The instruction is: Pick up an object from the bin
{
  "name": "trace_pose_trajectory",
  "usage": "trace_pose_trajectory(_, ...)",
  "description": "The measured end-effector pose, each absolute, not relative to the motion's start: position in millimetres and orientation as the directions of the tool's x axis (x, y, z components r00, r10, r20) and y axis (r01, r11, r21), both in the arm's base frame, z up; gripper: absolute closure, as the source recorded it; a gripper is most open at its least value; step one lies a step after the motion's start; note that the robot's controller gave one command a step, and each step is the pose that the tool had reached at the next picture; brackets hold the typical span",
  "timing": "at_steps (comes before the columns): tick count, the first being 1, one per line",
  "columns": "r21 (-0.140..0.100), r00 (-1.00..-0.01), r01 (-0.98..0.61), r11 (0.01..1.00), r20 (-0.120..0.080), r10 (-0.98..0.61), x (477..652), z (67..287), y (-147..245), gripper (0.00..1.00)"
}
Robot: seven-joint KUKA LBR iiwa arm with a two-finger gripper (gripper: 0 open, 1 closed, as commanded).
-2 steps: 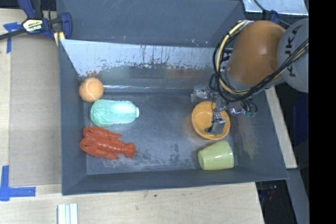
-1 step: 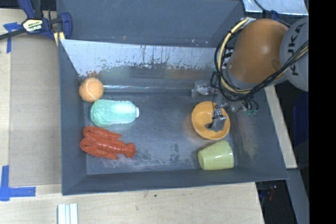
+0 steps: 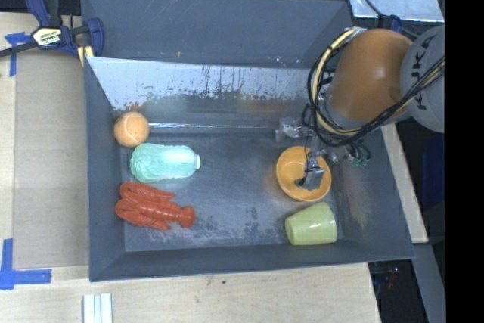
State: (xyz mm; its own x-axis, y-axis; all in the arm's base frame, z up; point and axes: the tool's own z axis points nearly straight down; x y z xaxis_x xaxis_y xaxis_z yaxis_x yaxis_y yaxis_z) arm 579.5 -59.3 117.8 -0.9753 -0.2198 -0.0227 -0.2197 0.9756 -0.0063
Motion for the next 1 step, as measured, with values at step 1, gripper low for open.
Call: trace_pose_trajectory(1,-0.009,-0.966,-0.255,0.967,-0.029,-0.256,603.0,71.9,-40.9,1.0)
